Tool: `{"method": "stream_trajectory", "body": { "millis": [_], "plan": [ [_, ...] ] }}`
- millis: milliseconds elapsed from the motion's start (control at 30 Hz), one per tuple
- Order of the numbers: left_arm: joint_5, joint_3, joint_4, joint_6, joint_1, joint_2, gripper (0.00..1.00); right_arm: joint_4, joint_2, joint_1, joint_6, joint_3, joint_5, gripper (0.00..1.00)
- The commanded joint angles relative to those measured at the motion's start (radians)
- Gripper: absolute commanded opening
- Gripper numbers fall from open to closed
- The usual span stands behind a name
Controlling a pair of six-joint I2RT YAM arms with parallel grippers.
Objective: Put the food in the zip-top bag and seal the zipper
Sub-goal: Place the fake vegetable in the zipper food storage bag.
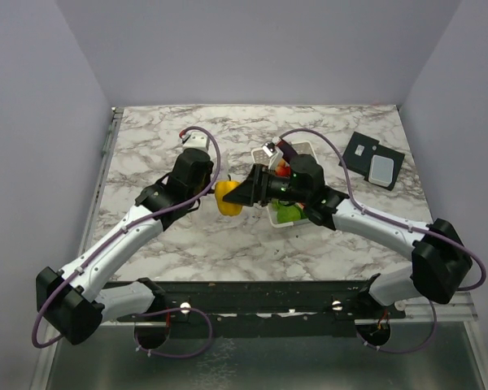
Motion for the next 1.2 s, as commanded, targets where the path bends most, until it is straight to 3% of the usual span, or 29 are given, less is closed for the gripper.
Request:
{"method": "stream_trajectory", "body": {
  "millis": [0, 300, 900, 1167],
  "plan": [
    [0.053, -0.014, 0.033, -0.024, 0.012, -0.016, 0.0, 0.036, 0.04, 0.014, 0.02, 0.038, 0.03, 0.44],
    [0.091, -0.022, 0.046, -0.033, 0.034, -0.028, 0.0, 0.058, 0.095, 0.026, 0.047, 0.05, 0.07, 0.43],
    [0.177, -0.04, 0.084, -0.026, 0.051, -0.058, 0.0, -0.235, 0.196, 0.086, 0.018, 0.212, 0.403, 0.46],
    [0.188, -0.042, 0.09, -0.025, 0.054, -0.058, 0.0, -0.308, 0.214, 0.119, -0.014, 0.26, 0.484, 0.66]
  ]
}}
